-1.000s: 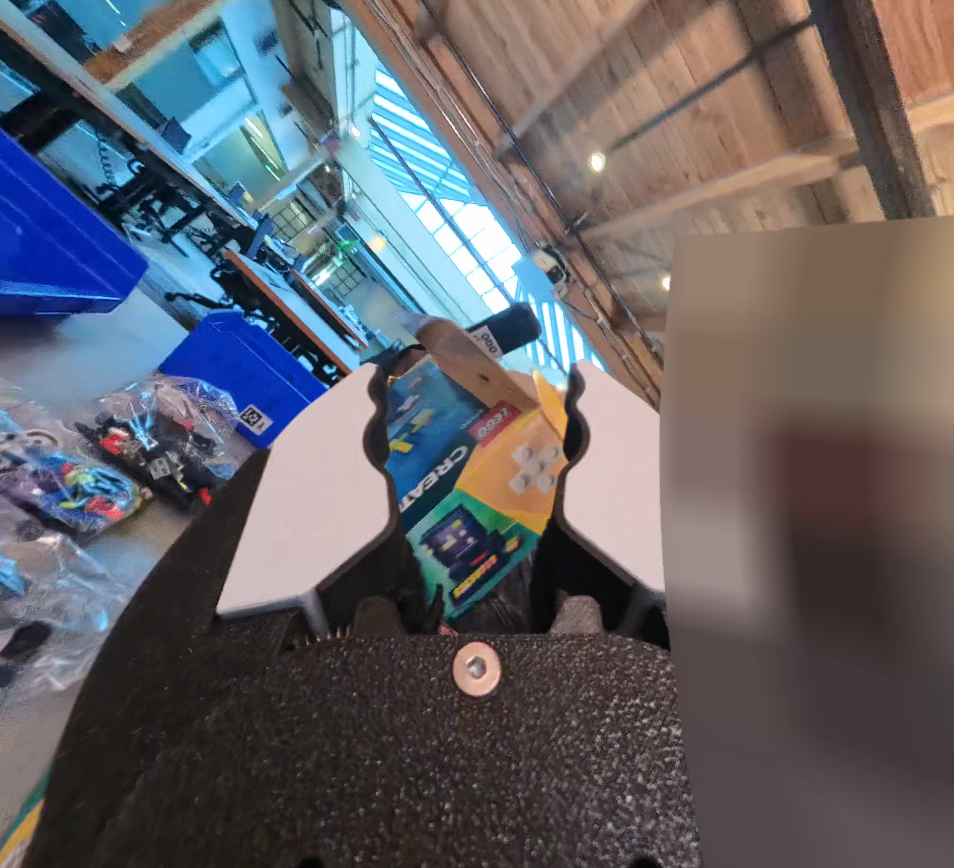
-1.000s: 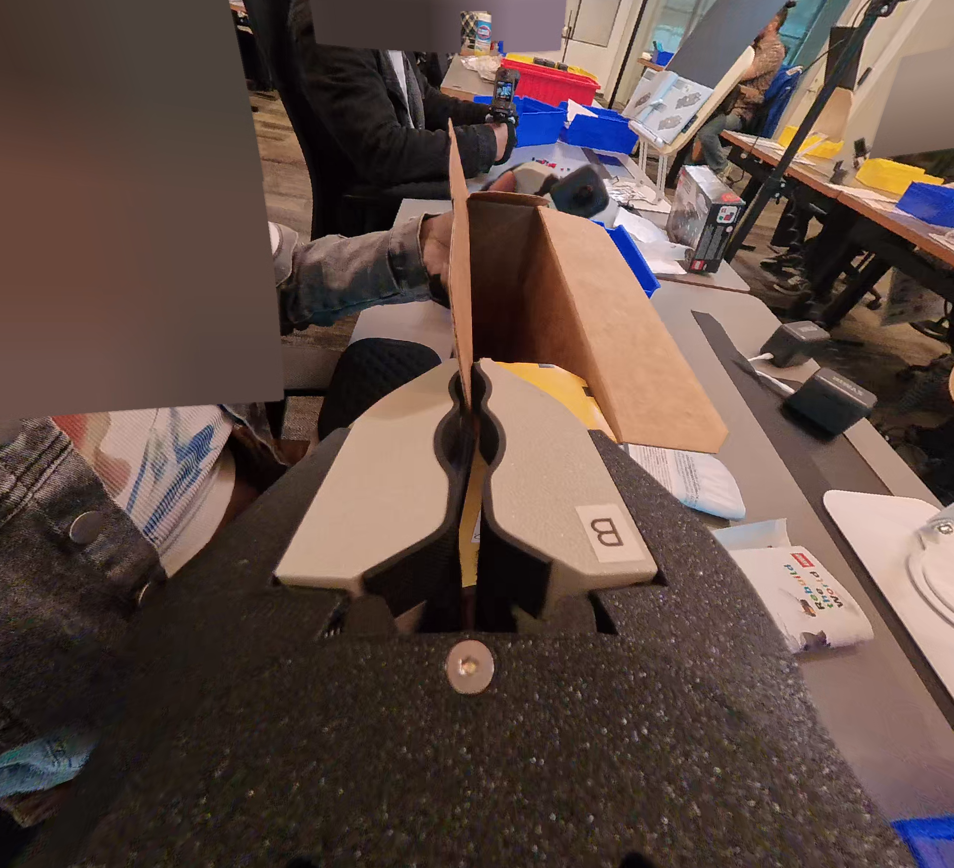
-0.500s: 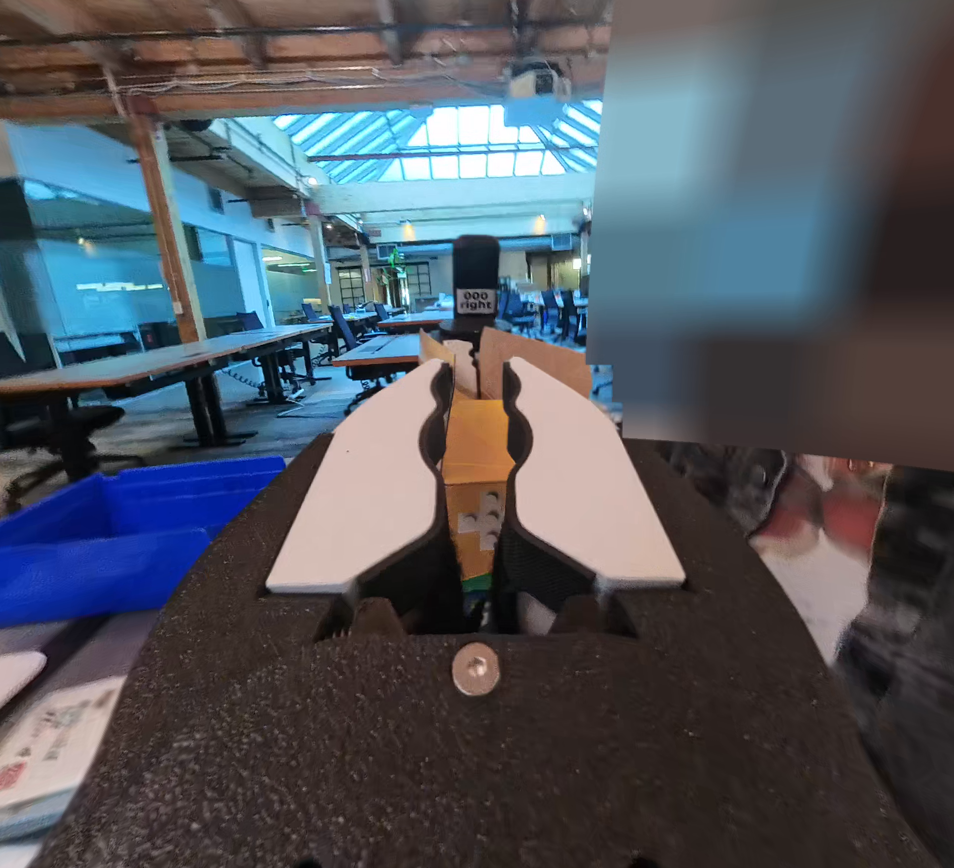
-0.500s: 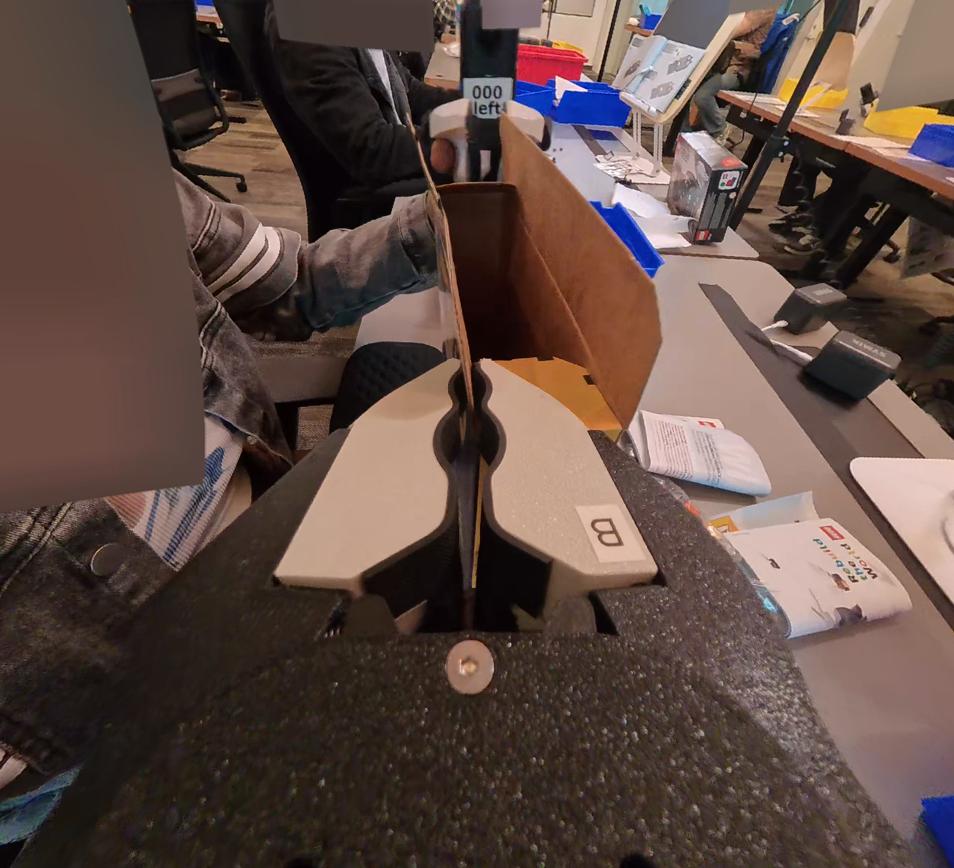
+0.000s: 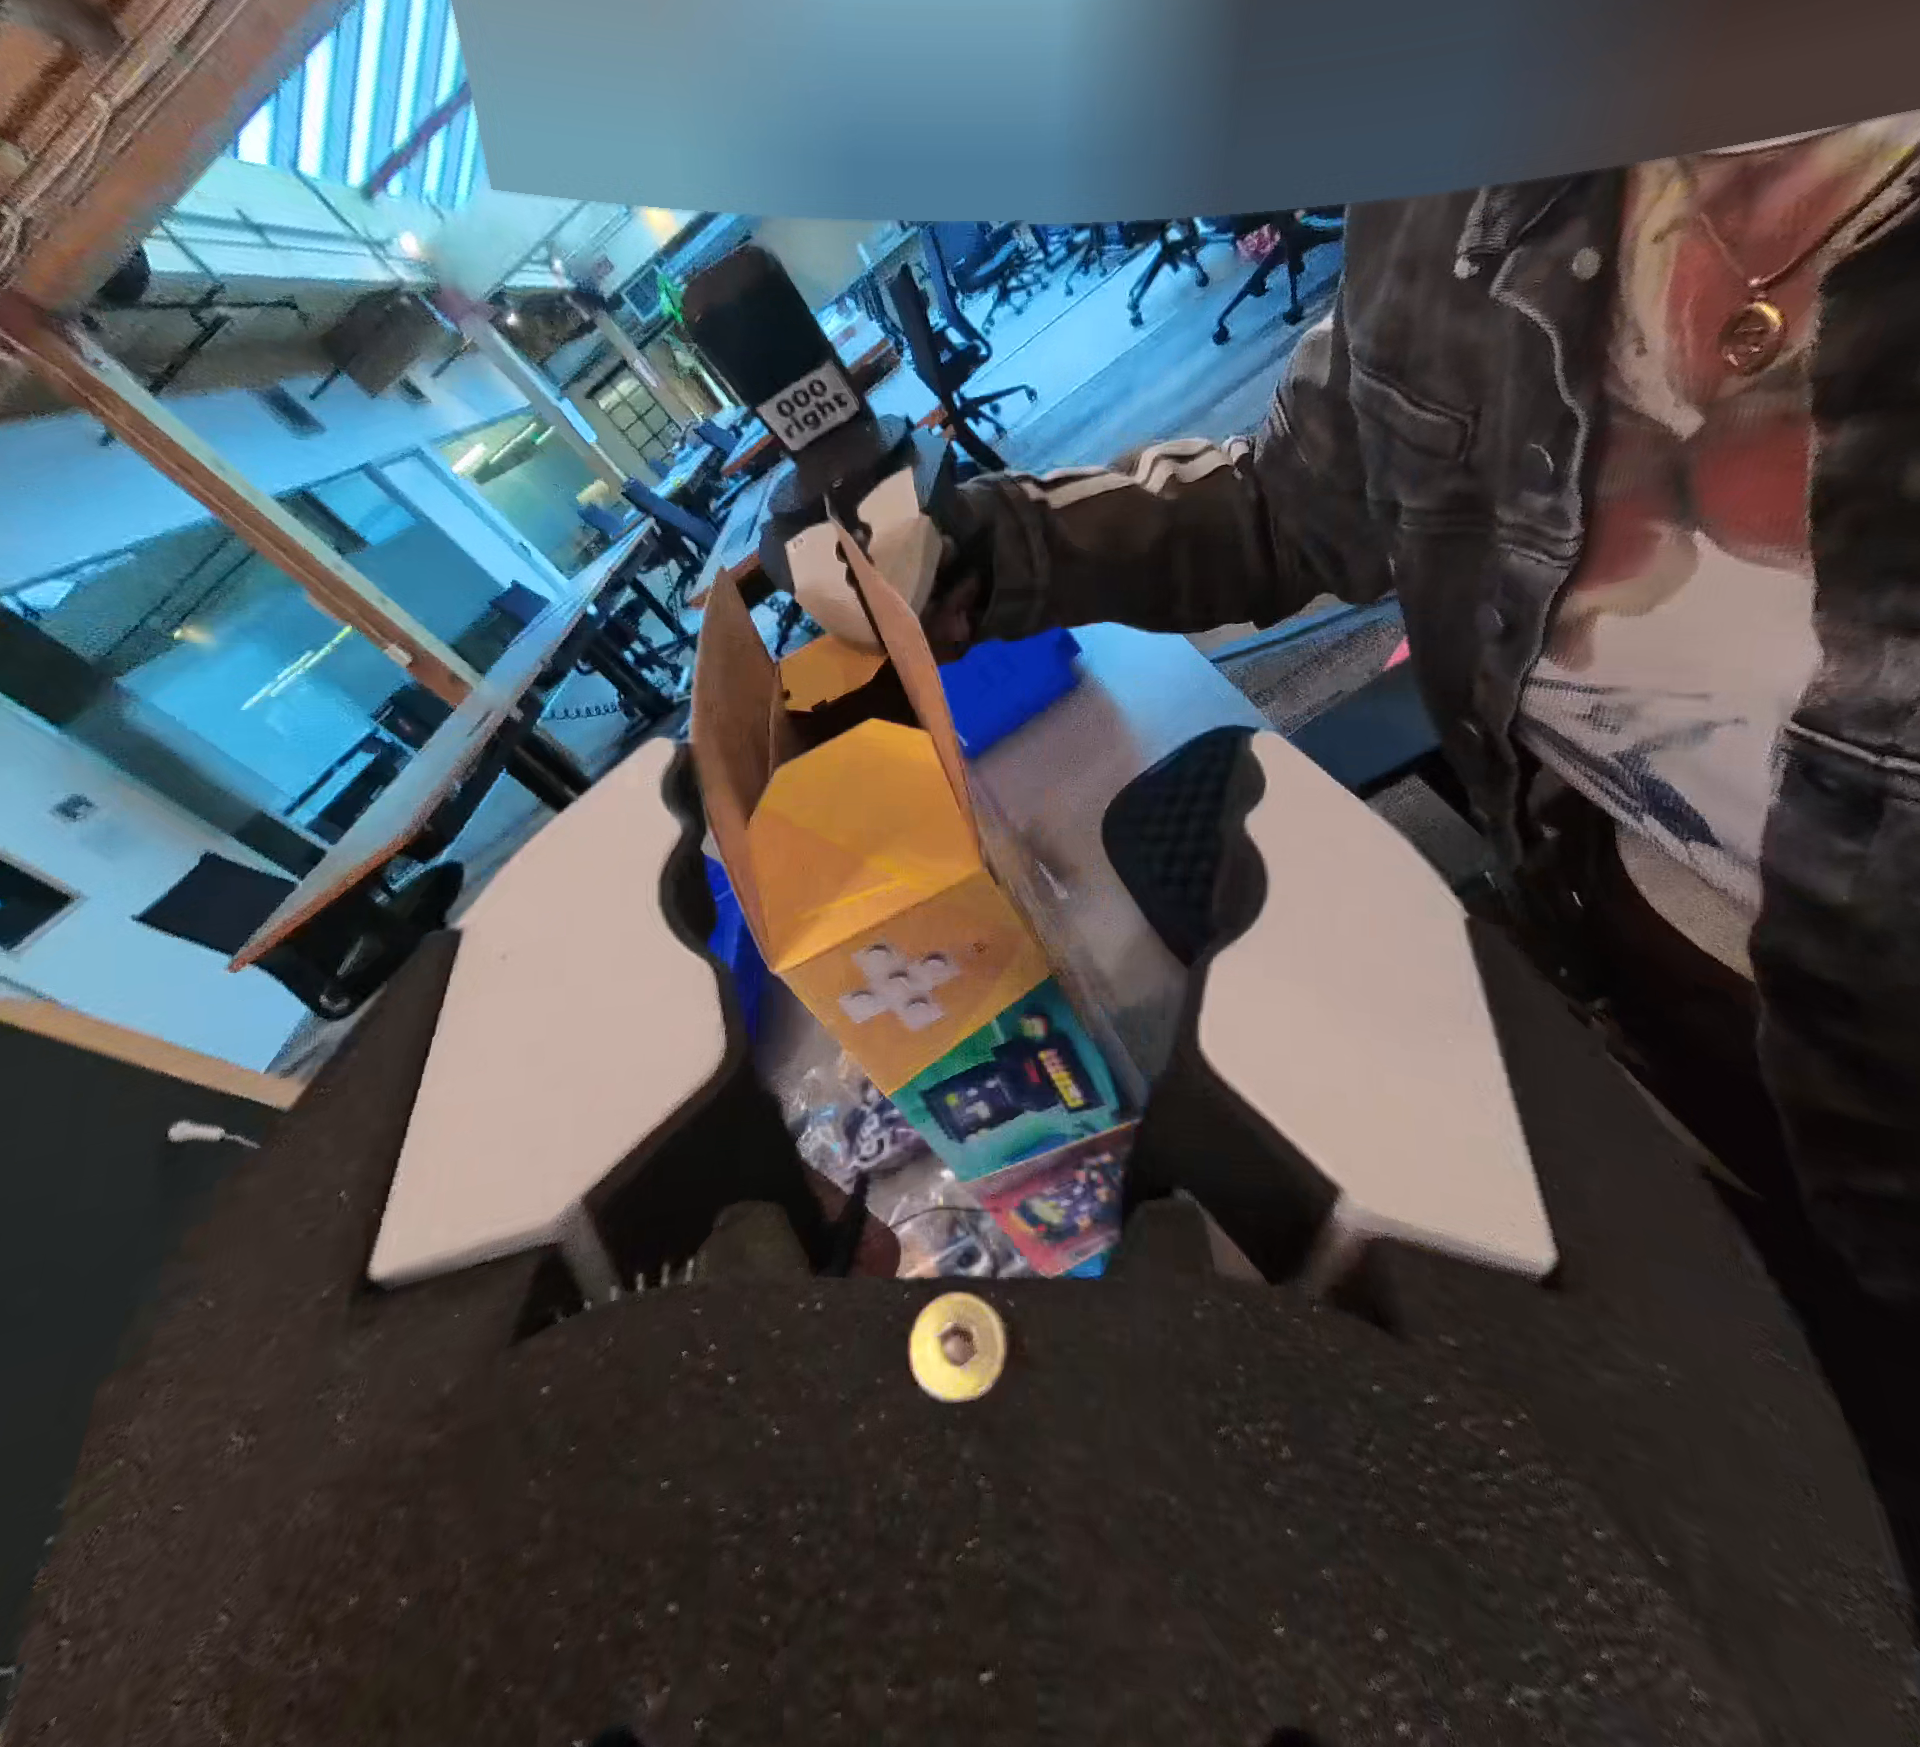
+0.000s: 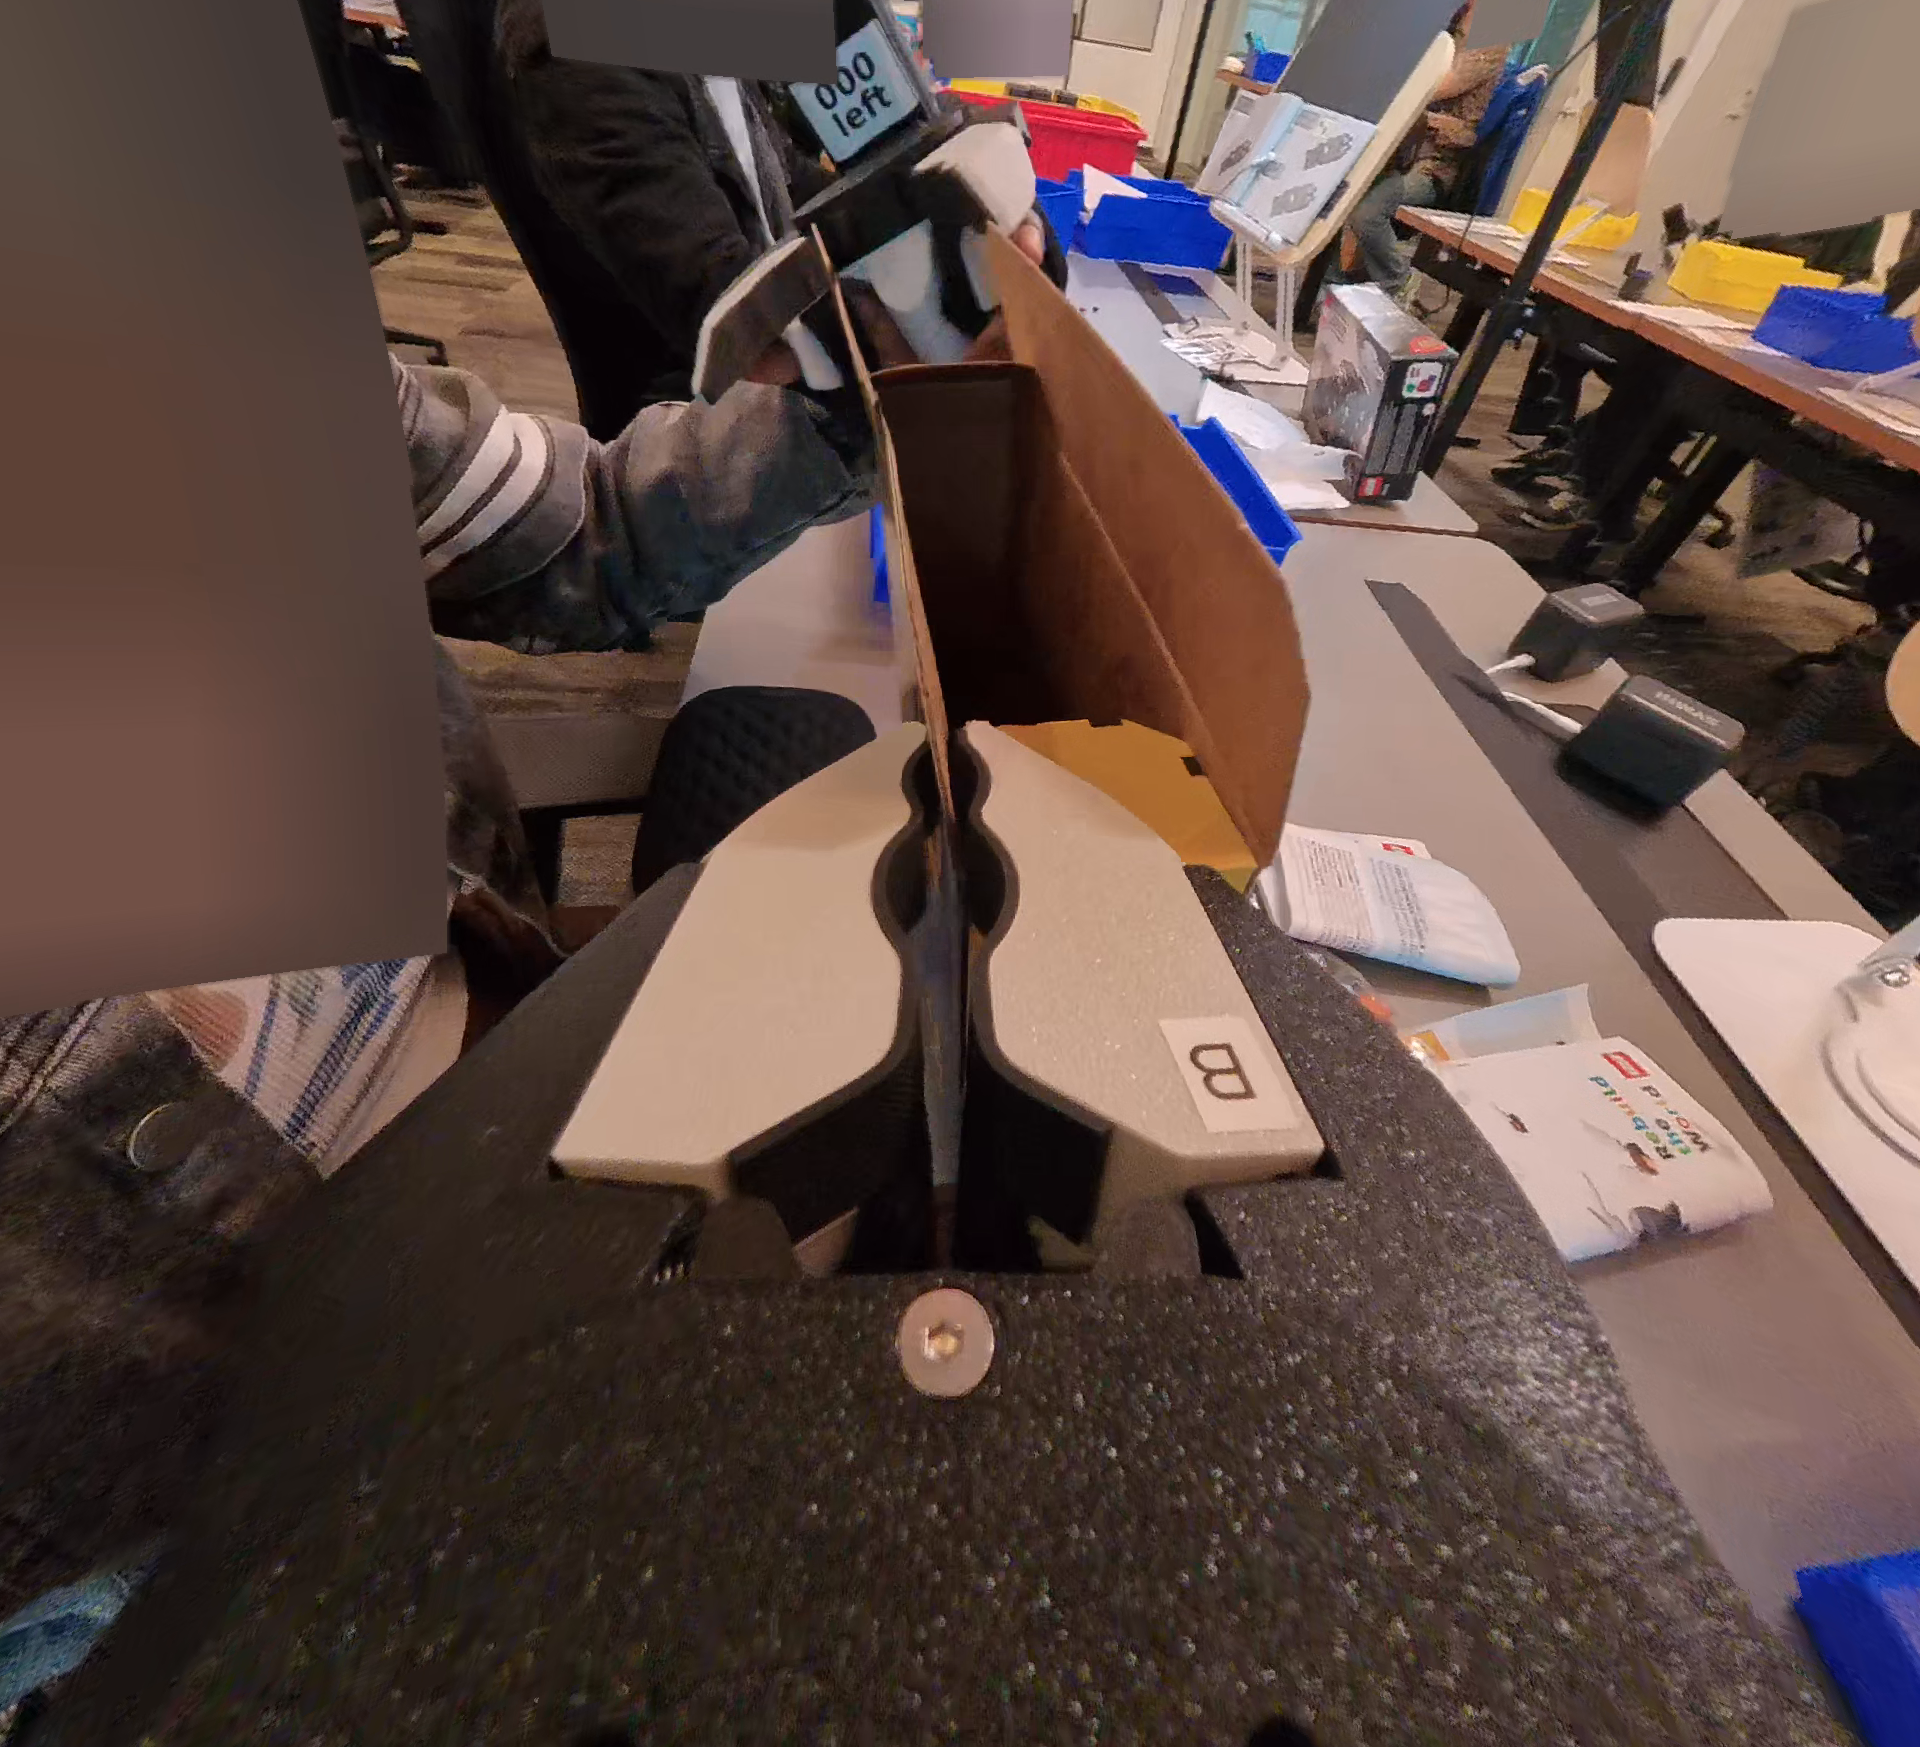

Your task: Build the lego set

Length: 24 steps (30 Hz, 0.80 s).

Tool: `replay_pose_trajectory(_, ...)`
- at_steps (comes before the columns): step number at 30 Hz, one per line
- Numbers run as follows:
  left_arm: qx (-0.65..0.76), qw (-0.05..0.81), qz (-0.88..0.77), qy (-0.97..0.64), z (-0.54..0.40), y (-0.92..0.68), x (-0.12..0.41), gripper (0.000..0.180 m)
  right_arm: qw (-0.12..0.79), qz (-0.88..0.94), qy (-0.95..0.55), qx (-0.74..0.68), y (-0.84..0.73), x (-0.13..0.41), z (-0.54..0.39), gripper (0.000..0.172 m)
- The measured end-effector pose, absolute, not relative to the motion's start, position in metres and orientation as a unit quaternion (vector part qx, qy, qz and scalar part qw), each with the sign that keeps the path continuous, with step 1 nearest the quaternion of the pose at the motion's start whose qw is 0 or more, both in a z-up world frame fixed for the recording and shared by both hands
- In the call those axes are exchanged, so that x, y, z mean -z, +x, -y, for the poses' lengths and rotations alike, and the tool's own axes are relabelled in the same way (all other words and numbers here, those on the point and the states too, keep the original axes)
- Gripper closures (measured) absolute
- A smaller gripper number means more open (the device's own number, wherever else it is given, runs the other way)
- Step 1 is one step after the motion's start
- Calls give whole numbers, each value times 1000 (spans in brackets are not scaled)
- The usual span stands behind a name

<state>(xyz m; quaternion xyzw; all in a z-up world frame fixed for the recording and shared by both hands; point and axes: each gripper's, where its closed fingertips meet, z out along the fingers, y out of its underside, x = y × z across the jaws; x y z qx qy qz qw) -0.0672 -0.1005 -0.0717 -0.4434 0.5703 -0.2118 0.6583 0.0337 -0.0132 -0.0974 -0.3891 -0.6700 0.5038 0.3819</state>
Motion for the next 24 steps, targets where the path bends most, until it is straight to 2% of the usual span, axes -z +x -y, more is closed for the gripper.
replay_pose_trajectory(6,149,694,-536,-457,87,-70,72,96,381,670,-385,-508,30,97,11,171)
replay_pose_trajectory(13,102,747,-464,-466,71,-75,64,132,385,673,-382,-503,29,97,12,171)
replay_pose_trajectory(18,97,736,-467,-480,67,-74,69,132,393,688,-371,-484,29,98,13,171)
replay_pose_trajectory(24,97,731,-478,-477,63,-75,68,147,394,697,-354,-483,31,98,11,171)
